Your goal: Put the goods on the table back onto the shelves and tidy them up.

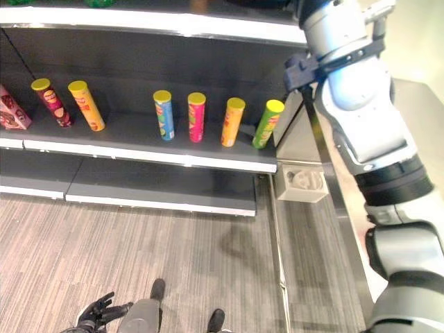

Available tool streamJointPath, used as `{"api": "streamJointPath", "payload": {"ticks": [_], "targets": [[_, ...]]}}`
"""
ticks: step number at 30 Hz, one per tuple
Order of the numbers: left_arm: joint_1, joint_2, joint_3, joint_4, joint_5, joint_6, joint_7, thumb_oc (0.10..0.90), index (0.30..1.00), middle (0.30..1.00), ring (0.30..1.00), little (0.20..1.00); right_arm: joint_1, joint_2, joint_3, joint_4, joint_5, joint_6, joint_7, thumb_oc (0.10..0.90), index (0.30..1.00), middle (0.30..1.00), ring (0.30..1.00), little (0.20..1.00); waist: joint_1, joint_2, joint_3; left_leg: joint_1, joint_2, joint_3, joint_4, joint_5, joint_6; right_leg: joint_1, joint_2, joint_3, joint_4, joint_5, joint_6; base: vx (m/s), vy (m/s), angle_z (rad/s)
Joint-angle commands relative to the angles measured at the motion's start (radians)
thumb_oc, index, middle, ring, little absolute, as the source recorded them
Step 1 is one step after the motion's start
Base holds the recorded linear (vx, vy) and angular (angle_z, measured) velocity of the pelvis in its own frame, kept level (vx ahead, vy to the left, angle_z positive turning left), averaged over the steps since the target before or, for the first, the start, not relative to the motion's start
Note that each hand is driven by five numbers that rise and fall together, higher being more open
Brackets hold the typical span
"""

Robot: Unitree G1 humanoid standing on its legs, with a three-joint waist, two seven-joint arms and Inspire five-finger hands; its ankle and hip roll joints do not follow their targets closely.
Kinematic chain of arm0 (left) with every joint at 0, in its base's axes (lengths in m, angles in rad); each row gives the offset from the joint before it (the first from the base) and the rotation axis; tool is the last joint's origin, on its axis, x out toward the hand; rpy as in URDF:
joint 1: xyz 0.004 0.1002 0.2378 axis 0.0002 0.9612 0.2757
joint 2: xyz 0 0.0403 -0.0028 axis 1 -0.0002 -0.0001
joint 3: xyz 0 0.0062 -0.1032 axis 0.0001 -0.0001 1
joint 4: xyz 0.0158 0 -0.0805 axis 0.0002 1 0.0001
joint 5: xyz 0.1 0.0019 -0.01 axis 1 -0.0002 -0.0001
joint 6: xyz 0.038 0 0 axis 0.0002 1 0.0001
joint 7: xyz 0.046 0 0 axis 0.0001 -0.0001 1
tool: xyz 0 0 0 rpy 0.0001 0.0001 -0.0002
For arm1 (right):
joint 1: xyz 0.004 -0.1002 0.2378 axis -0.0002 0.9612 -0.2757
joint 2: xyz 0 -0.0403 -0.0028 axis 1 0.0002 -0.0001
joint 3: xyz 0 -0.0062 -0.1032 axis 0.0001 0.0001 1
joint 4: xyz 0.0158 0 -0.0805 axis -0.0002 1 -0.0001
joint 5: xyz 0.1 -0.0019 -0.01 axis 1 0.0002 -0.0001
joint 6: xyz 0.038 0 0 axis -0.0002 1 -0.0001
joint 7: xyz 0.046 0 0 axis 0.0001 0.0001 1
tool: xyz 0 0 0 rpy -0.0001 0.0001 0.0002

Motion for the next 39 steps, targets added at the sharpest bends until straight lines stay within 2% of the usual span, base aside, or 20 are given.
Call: {"api": "streamJointPath", "payload": {"ticks": [1,5,6,7,8,10,11,12,14,16,17,18,19,20,22,23,27,34,39], "targets": [[0.002,0.061,-0.037,0.000,0.024,-0.028,0.008,0.800,0.900,0.900,0.900,0.900,-0.046,-0.013,-0.041,0.050,-0.019,-0.010,-0.048,0.400,0.300,0.300,0.300,0.300,0.032,-0.038,-0.109,-0.027,-0.047,-0.010,-0.055,-0.031,-0.022,0.041,0.009,0.002,0.014,-0.116,0.073,0.26,0.167,-0.22],[0.020,0.059,-0.046,0.021,0.052,-0.029,0.000,0.800,0.900,0.900,0.900,0.900,-0.045,0.006,-0.039,0.051,-0.031,-0.001,-0.038,0.400,0.300,0.300,0.300,0.300,0.027,-0.030,-0.140,0.037,-0.080,0.004,-0.055,-0.059,-0.003,0.069,-0.041,0.023,0.014,-0.110,0.092,0.20,0.173,0.05],[0.016,0.065,-0.043,0.023,0.046,-0.031,0.002,0.800,0.900,0.900,0.900,0.900,-0.054,0.015,-0.030,0.066,-0.040,0.004,-0.039,0.400,0.300,0.300,0.300,0.300,0.034,-0.031,-0.145,0.050,-0.096,0.014,-0.055,-0.070,0.011,0.078,-0.065,0.025,0.014,-0.102,0.106,0.16,0.167,-0.05],[0.016,0.065,-0.043,0.023,0.046,-0.031,0.002,0.800,0.900,0.900,0.900,0.900,-0.054,0.015,-0.030,0.066,-0.040,0.004,-0.039,0.400,0.300,0.300,0.300,0.300,0.034,-0.031,-0.145,0.050,-0.096,0.014,-0.055,-0.070,0.011,0.078,-0.065,0.025,0.014,-0.102,0.106,0.21,0.257,-0.13],[0.015,0.069,-0.034,0.022,0.036,-0.033,0.010,0.800,0.900,0.900,0.900,0.900,-0.062,0.041,-0.022,0.090,-0.041,0.004,-0.044,0.400,0.300,0.300,0.300,0.300,0.046,-0.030,-0.149,0.075,-0.116,0.035,-0.055,-0.095,0.034,0.074,-0.102,0.026,0.063,-0.092,0.122,0.15,0.214,-0.20],[0.010,0.076,-0.033,0.016,0.036,-0.033,0.013,0.800,0.900,0.900,0.900,0.900,-0.072,0.053,-0.017,0.100,-0.043,0.011,-0.039,0.400,0.300,0.300,0.300,0.300,0.053,-0.022,-0.145,0.101,-0.128,0.045,-0.055,-0.113,0.055,0.031,-0.133,0.037,0.192,-0.083,0.138,0.13,0.211,-0.34],[0.010,0.076,-0.033,0.016,0.036,-0.033,0.013,0.800,0.900,0.900,0.900,0.900,-0.073,0.053,-0.016,0.101,-0.043,0.011,-0.039,0.400,0.300,0.300,0.300,0.300,0.054,-0.023,-0.144,0.101,-0.129,0.047,-0.055,-0.113,0.056,0.026,-0.136,0.040,0.201,-0.087,0.139,0.05,0.188,-0.41],[0.000,0.086,-0.032,0.001,0.028,-0.035,0.016,0.800,0.900,0.900,0.900,0.900,-0.098,0.055,0.003,0.096,-0.050,0.016,-0.034,0.400,0.300,0.300,0.300,0.300,0.038,-0.004,-0.117,0.125,-0.132,0.038,-0.055,-0.119,0.077,-0.048,-0.144,0.076,0.357,-0.035,0.143,0.01,0.147,-0.38],[-0.010,0.095,-0.041,-0.006,0.029,-0.041,0.016,0.800,0.900,0.900,0.900,0.900,-0.113,0.059,0.015,0.112,-0.046,0.014,-0.035,0.400,0.300,0.300,0.300,0.300,0.025,0.010,-0.100,0.139,-0.128,0.025,-0.055,-0.133,0.083,-0.111,-0.140,0.113,0.432,-0.028,0.134,0.02,0.097,-0.24],[-0.015,0.097,-0.042,-0.013,0.025,-0.042,0.016,0.800,0.900,0.900,0.900,0.900,-0.128,0.060,0.023,0.118,-0.043,0.013,-0.033,0.400,0.300,0.300,0.300,0.300,0.023,0.015,-0.097,0.143,-0.124,0.021,-0.055,-0.139,0.082,-0.131,-0.142,0.116,0.422,-0.031,0.130,0.04,-0.010,-0.03],[-0.020,0.099,-0.048,-0.017,0.021,-0.046,0.014,0.800,0.900,0.900,0.900,0.900,-0.147,0.059,0.033,0.127,-0.036,0.011,-0.034,0.400,0.300,0.300,0.300,0.300,0.022,0.017,-0.096,0.146,-0.121,0.013,-0.055,-0.145,0.078,-0.144,-0.138,0.111,0.375,-0.035,0.126,0.10,-0.115,0.03],[-0.036,0.107,-0.059,-0.036,0.013,-0.054,0.012,0.800,0.900,0.900,0.900,0.900,-0.179,0.061,0.047,0.136,-0.023,0.010,-0.036,0.400,0.300,0.300,0.300,0.300,0.012,0.009,-0.086,0.152,-0.123,-0.007,-0.055,-0.152,0.070,-0.169,-0.135,0.108,0.241,-0.006,0.131,0.12,-0.166,-0.06],[-0.037,0.106,-0.075,-0.030,0.060,-0.040,0.028,0.800,0.900,0.900,0.900,0.900,-0.172,0.039,0.054,0.170,-0.049,-0.034,-0.096,0.400,0.300,0.300,0.300,0.300,-0.002,0.000,-0.077,0.157,-0.115,0.000,-0.055,-0.162,0.062,-0.170,-0.123,0.127,0.174,-0.005,0.133,0.18,-0.268,-0.03],[-0.051,0.135,-0.080,-0.030,0.042,-0.035,0.010,0.800,0.900,0.900,0.900,0.900,-0.256,0.053,0.111,0.158,-0.040,0.023,-0.024,0.400,0.300,0.300,0.300,0.300,0.002,-0.041,-0.080,0.160,-0.115,-0.030,-0.050,-0.164,0.057,-0.113,-0.117,0.154,0.079,0.008,0.141,0.17,-0.221,0.19],[-0.057,0.126,-0.073,-0.028,0.022,-0.040,0.013,0.800,0.900,0.900,0.900,0.900,-0.262,0.066,0.107,0.176,-0.005,0.030,-0.020,0.400,0.300,0.300,0.300,0.300,0.001,-0.050,-0.091,0.160,-0.115,-0.035,-0.053,-0.163,0.056,-0.105,-0.115,0.151,0.057,0.024,0.142,0.19,-0.139,0.66],[-0.050,0.098,-0.073,-0.028,0.012,-0.052,0.007,0.800,0.900,0.900,0.900,0.900,-0.233,0.073,0.101,0.172,-0.002,0.010,-0.037,0.400,0.300,0.300,0.300,0.300,-0.003,-0.057,-0.119,0.172,-0.110,-0.041,-0.055,-0.175,0.053,-0.068,-0.108,0.141,0.019,0.038,0.140,0.23,-0.107,0.80],[-0.041,0.076,-0.076,-0.012,0.023,-0.043,0.006,0.800,0.900,0.900,0.900,0.900,-0.220,0.057,0.100,0.115,-0.035,0.006,-0.029,0.400,0.300,0.300,0.300,0.300,-0.001,-0.065,-0.145,0.189,-0.088,-0.061,-0.055,-0.185,0.041,-0.035,-0.096,0.111,0.014,0.017,0.134,0.17,-0.100,0.25],[-0.040,0.070,-0.075,0.011,0.016,-0.040,0.021,0.800,0.900,0.900,0.900,0.900,-0.220,0.078,0.098,0.177,-0.046,0.013,-0.026,0.400,0.300,0.300,0.300,0.300,0.024,-0.083,-0.157,0.190,-0.073,-0.085,-0.055,-0.189,0.031,0.001,-0.094,0.068,0.014,-0.008,0.127,0.06,-0.046,0.15],[-0.042,0.070,-0.075,0.032,-0.002,-0.039,0.029,0.800,0.900,0.900,0.900,0.900,-0.254,0.105,0.125,0.277,-0.049,0.025,-0.030,0.400,0.300,0.300,0.300,0.300,0.042,-0.087,-0.158,0.180,-0.074,-0.104,-0.055,-0.185,0.026,0.009,-0.100,0.039,0.014,-0.009,0.128,0.03,-0.029,0.19]]}}
